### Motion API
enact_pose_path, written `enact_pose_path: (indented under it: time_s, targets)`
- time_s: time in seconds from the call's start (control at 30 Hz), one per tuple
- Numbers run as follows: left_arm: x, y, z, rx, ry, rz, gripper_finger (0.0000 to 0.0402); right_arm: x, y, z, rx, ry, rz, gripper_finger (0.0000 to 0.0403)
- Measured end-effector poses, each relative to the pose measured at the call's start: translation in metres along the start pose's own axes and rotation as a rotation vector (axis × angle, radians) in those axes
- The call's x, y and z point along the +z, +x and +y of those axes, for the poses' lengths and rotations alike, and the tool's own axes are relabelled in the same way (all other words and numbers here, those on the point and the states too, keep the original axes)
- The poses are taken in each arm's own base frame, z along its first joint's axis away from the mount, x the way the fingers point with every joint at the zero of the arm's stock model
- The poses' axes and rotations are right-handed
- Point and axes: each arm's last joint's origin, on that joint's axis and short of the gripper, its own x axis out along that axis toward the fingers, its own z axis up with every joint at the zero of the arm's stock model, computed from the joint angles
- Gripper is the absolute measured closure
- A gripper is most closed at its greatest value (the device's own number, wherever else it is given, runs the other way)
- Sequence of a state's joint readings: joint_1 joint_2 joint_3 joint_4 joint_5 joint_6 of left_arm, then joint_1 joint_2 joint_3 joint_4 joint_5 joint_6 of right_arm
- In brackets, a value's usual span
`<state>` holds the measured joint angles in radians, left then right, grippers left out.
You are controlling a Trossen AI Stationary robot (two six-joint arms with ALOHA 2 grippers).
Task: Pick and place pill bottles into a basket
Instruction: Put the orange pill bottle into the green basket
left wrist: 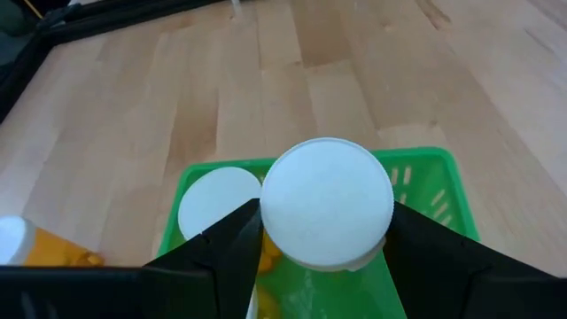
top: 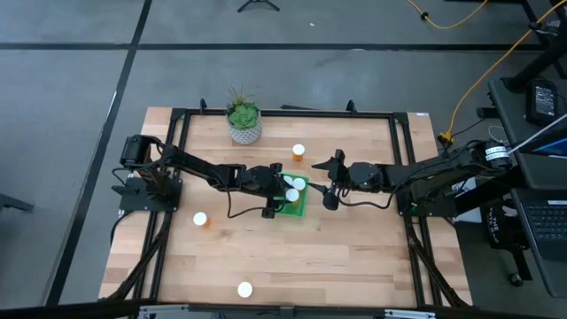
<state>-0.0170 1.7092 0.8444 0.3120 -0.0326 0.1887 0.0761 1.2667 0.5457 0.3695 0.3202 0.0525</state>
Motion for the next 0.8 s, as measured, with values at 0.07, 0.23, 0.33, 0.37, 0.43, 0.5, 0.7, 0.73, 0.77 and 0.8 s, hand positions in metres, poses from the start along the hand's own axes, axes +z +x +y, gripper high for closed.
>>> enact_pose_path:
  time_s: [0.07,0.23,0.33,0.37,0.43,0.5,0.7,0.73,0.77,0.8]
  targets:
    - [0.000,0.000,-0.001,-0.002,0.002,0.002,0.0192,0.000,0.000,0.000,0.000,0.000,0.000,0.0111]
    - [0.000,0.000,-0.001,-0.005,0.008,0.005,0.0192,0.000,0.000,0.000,0.000,0.000,0.000,0.0111]
    - [0.000,0.000,-0.001,-0.004,0.018,0.002,0.0192,0.000,0.000,0.000,0.000,0.000,0.000,0.0111]
    - [0.000,0.000,-0.001,-0.004,0.018,0.001,0.0192,0.000,0.000,0.000,0.000,0.000,0.000,0.0111]
    - [0.000,0.000,-0.001,-0.004,0.018,0.002,0.0192,0.000,0.000,0.000,0.000,0.000,0.000,0.0111]
    - [0.001,0.000,-0.001,-0.009,0.021,0.001,0.0192,0.000,0.000,0.000,0.000,0.000,0.000,0.0111]
    - [0.011,0.001,0.001,-0.011,0.056,0.007,0.0192,0.000,0.000,0.000,0.000,0.000,-0.001,0.0111]
    - [0.011,0.001,0.001,-0.011,0.060,0.009,0.0192,0.000,0.000,0.000,0.000,0.001,-0.001,0.0111]
    - [0.011,0.001,0.001,-0.012,0.061,0.015,0.0192,0.000,0.000,0.000,0.000,0.003,-0.001,0.0111]
    - [0.010,0.001,0.000,-0.015,0.061,0.025,0.0192,0.000,0.000,0.000,0.000,0.005,-0.001,0.0111]
